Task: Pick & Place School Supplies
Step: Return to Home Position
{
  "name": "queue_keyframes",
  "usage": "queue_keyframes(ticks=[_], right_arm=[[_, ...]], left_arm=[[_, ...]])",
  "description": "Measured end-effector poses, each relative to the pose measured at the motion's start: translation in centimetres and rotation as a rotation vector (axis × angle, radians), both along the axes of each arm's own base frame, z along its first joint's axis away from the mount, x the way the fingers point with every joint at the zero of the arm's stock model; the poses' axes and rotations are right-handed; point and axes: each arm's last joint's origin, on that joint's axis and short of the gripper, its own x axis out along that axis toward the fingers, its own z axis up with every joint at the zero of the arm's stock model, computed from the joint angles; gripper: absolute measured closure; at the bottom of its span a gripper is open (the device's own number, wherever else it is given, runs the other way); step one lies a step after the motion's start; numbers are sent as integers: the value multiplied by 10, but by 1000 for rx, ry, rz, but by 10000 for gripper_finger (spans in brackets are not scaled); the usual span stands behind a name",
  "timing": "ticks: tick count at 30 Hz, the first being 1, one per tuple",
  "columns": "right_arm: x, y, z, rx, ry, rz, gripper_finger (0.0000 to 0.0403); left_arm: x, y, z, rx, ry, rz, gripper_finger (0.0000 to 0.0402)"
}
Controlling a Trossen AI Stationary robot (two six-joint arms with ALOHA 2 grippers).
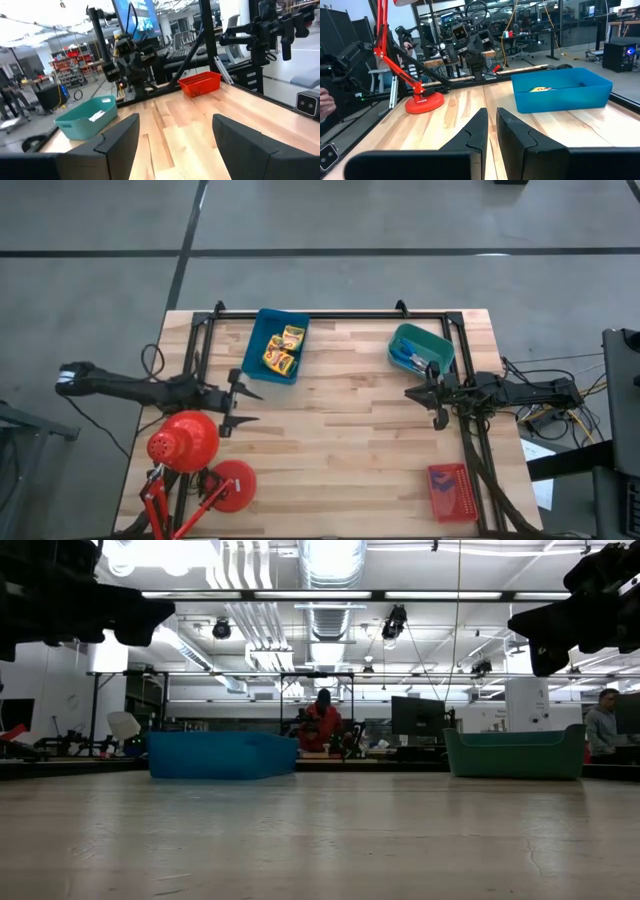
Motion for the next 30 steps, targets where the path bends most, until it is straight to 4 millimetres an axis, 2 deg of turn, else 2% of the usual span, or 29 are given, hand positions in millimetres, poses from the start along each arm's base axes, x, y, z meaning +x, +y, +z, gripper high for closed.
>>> queue_keyframes(ticks=[21, 30], right_arm=[[0, 0, 0, 0, 0, 0, 364], [0, 0, 0, 0, 0, 0, 364]], left_arm=[[-27, 3, 2, 2, -45, -4, 145], [-28, 3, 0, 6, -28, -2, 145]])
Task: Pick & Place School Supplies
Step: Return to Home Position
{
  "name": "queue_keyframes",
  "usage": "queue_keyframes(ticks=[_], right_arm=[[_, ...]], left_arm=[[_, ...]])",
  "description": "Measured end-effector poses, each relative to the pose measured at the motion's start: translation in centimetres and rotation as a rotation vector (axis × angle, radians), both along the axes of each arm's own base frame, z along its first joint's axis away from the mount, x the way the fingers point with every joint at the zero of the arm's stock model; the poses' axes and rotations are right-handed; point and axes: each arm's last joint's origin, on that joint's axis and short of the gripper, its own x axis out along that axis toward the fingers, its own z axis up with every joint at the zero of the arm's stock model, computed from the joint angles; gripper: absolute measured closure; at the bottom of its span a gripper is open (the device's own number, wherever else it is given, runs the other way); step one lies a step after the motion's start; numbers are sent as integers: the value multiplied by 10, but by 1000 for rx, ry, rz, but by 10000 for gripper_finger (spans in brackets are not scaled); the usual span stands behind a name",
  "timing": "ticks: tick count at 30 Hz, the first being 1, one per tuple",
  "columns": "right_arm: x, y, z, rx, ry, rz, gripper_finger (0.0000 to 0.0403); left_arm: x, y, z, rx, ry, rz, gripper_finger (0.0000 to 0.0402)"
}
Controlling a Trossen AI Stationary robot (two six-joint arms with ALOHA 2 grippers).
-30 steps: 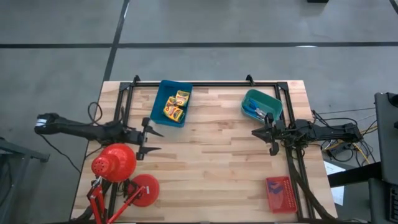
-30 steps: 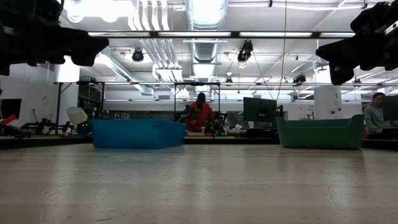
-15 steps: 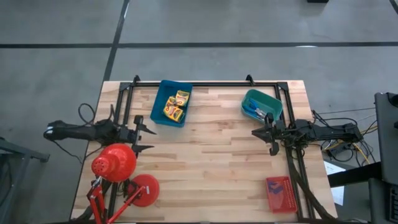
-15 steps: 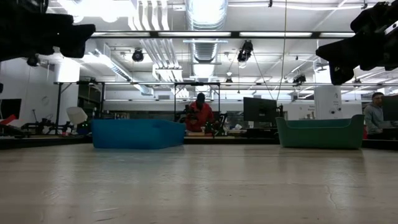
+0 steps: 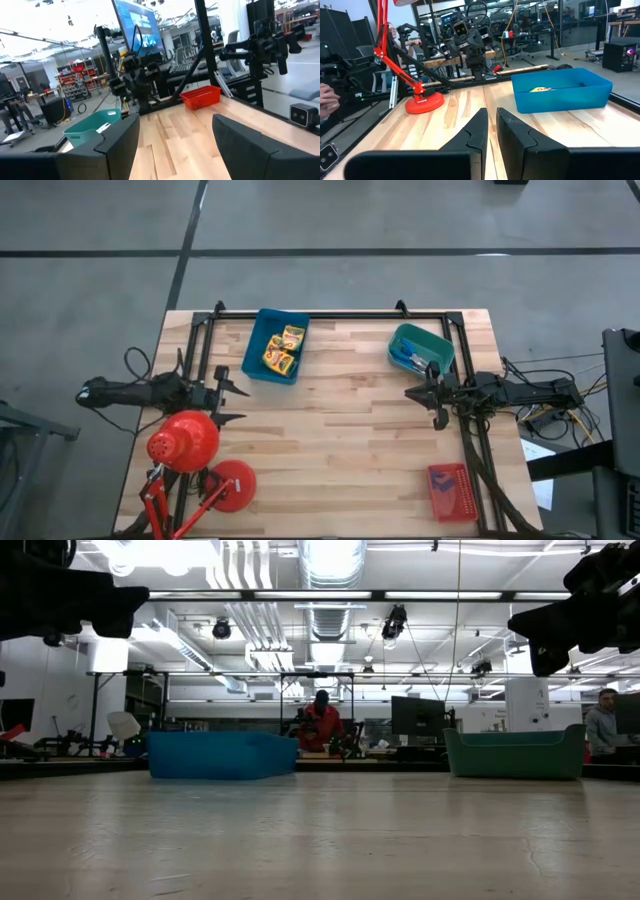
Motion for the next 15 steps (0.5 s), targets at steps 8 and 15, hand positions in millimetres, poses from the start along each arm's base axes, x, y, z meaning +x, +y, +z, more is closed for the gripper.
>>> queue_keyframes(ticks=[8, 15], right_arm=[[0, 0, 0, 0, 0, 0, 364], [0, 0, 0, 0, 0, 0, 365]], left_arm=[[0, 0, 0, -26, 5, -5, 145], [0, 0, -1, -72, 18, -11, 145]])
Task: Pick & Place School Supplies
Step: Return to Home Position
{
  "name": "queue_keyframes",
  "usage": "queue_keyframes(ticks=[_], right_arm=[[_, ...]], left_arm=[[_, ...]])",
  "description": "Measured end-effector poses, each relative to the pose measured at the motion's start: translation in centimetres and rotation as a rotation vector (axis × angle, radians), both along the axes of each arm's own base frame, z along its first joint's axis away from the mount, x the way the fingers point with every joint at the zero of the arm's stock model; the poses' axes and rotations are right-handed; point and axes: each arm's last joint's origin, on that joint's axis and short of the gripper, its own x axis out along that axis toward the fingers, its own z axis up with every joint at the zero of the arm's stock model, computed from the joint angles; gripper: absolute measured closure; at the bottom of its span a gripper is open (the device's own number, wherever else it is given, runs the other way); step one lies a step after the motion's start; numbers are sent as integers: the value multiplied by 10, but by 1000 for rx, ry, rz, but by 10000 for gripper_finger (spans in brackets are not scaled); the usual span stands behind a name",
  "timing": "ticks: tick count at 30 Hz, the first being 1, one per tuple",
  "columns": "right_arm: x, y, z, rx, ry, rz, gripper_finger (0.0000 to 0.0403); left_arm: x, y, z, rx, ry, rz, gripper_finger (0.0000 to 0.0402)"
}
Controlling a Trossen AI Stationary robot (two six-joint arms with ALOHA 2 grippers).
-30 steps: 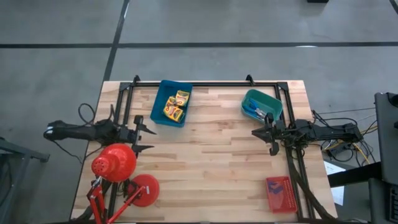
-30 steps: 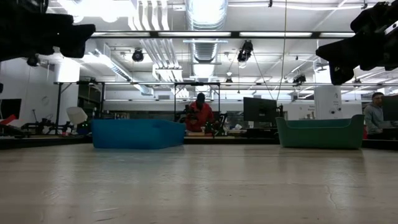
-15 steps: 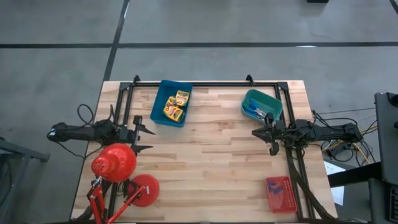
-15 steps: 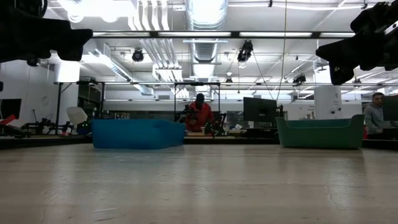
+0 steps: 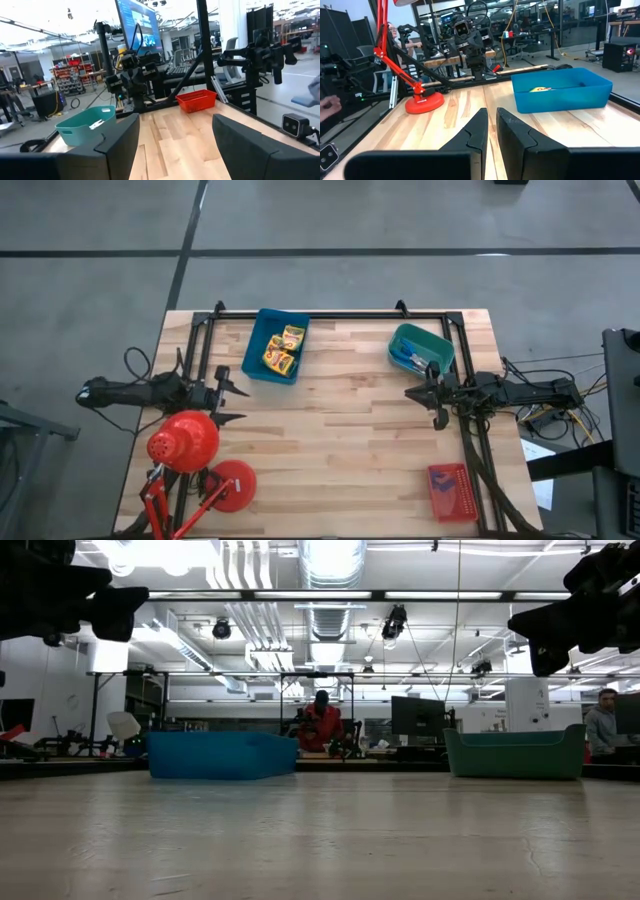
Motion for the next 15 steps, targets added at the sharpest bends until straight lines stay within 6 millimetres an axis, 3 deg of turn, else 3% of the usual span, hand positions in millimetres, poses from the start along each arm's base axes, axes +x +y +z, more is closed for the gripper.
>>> queue_keyframes(ticks=[15], right_arm=[[0, 0, 0, 0, 0, 0, 364]], left_arm=[[0, 0, 0, -24, 8, -3, 145]])
